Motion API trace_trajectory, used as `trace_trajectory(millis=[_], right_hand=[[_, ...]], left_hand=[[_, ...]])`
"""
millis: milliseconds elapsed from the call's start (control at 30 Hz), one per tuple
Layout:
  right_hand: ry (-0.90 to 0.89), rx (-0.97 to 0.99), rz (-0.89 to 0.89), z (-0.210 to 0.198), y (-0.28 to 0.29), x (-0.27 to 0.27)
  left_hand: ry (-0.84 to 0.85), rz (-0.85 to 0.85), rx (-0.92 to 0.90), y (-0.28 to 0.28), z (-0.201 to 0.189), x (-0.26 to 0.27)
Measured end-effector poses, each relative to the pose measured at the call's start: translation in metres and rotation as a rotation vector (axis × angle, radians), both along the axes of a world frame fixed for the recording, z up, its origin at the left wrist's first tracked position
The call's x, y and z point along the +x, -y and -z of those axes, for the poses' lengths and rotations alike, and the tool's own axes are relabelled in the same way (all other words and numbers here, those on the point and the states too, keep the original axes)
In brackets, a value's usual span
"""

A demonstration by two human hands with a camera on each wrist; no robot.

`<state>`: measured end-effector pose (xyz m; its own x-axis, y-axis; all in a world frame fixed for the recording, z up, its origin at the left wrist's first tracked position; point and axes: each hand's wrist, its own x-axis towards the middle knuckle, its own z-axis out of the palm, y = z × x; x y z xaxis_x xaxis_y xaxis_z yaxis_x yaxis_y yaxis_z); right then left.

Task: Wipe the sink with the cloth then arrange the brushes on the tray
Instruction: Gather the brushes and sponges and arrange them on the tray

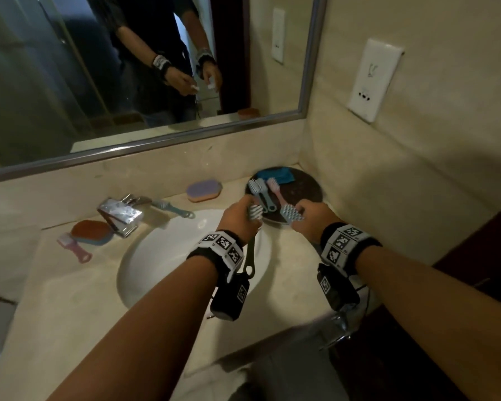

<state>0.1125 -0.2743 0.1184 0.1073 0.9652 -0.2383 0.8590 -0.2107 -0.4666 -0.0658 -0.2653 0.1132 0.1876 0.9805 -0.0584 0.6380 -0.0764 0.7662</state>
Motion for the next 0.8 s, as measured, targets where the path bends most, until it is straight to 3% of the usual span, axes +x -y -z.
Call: trace_trajectory(millis=[300,800], right_hand=[[0.067,-0.067,0.044,0.008,-0.074,0.029],[0.006,-0.151,0.055,0.058,-0.192,0.065]], left_hand=[[0.053,0.023,-0.129,-0.094,0.035,0.032],[0.029,-0.024,-0.257,-0.186,0.08,0.072]])
